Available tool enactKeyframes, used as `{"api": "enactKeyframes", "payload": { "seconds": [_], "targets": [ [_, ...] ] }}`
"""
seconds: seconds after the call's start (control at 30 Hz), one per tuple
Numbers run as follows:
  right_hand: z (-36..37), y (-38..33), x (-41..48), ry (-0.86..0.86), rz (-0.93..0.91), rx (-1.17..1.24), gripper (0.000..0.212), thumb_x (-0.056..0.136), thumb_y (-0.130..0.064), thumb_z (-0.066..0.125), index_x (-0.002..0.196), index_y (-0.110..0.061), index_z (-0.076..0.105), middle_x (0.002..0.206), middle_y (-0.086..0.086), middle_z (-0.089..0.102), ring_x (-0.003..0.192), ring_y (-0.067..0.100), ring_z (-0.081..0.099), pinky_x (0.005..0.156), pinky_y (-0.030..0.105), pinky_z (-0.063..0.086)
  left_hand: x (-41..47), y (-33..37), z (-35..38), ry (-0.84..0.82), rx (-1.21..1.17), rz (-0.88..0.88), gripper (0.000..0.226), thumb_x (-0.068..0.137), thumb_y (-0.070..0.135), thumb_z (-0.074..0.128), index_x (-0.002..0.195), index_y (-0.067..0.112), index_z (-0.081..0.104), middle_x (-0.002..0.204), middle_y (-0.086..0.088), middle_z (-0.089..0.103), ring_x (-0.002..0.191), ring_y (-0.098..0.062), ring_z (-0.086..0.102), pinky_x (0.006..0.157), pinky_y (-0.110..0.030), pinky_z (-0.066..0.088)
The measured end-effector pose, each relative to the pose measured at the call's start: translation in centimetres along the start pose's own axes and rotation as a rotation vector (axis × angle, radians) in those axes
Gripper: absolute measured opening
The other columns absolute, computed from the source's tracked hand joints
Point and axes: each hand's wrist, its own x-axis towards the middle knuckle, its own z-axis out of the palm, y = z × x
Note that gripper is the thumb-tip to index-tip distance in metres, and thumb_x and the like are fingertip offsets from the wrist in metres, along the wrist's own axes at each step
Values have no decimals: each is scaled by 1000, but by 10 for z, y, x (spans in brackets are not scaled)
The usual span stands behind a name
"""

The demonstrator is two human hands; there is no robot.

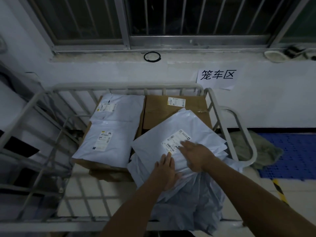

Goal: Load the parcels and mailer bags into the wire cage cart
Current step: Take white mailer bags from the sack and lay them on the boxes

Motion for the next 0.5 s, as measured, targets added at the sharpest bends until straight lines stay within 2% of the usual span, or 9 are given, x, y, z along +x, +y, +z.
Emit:
{"api": "enactKeyframes", "payload": {
  "seconds": [0.1,0.13,0.2,0.27,0.33,0.4,0.47,0.5],
  "targets": [
    [2,9,5,-114,-49,-59,94,87,-29,64,160,-17,6,168,5,-4,154,21,-2,123,47,11,1,4,-2,8,48,-54,77,103,51,17,154,-6,10,165,-20,1,151,-37,8,115,-56,26],
    [4,11,6,-139,-63,-54,100,85,-34,68,160,-17,4,168,4,-5,154,21,-3,123,48,10,1,5,-2,5,57,-65,71,106,43,25,155,-6,7,165,-20,-1,151,-37,6,116,-56,24],
    [8,15,6,-156,-67,-63,102,85,-37,68,160,-17,3,168,4,-7,154,21,-2,123,48,10,0,10,-2,4,92,-76,75,105,39,33,155,-6,0,164,-23,-5,151,-39,3,116,-58,21],
    [11,16,7,-110,-70,-58,90,92,-34,59,160,-15,4,168,6,-5,154,21,0,123,45,12,-1,13,-2,-20,123,-80,80,103,36,40,154,-7,-5,163,-25,-8,151,-43,0,117,-59,20],
    [13,14,8,-60,-82,-48,75,99,-30,47,160,-11,8,168,9,0,154,21,6,122,41,14,4,14,-3,-51,86,-113,81,103,29,44,154,-5,-10,163,-23,-12,151,-42,-4,119,-59,16],
    [12,12,9,-16,-102,-35,67,102,-27,40,159,-7,12,167,13,6,154,23,13,122,40,15,10,13,-8,-66,-8,-186,76,105,25,40,154,-3,-10,164,-20,-11,151,-40,-6,120,-57,13],
    [16,16,10,22,-120,-33,66,100,-24,47,156,-2,21,163,18,19,150,27,27,120,40,22,12,12,-16,-59,-39,-205,68,108,24,33,154,-4,-8,164,-21,-8,151,-39,-4,120,-56,14],
    [18,19,13,53,-120,-23,70,94,-24,59,153,0,31,159,21,30,144,29,39,116,41,31,13,10,-20,-57,-34,-195,66,108,22,31,154,-5,-8,164,-23,-7,151,-40,-4,120,-55,14]
  ]
}}
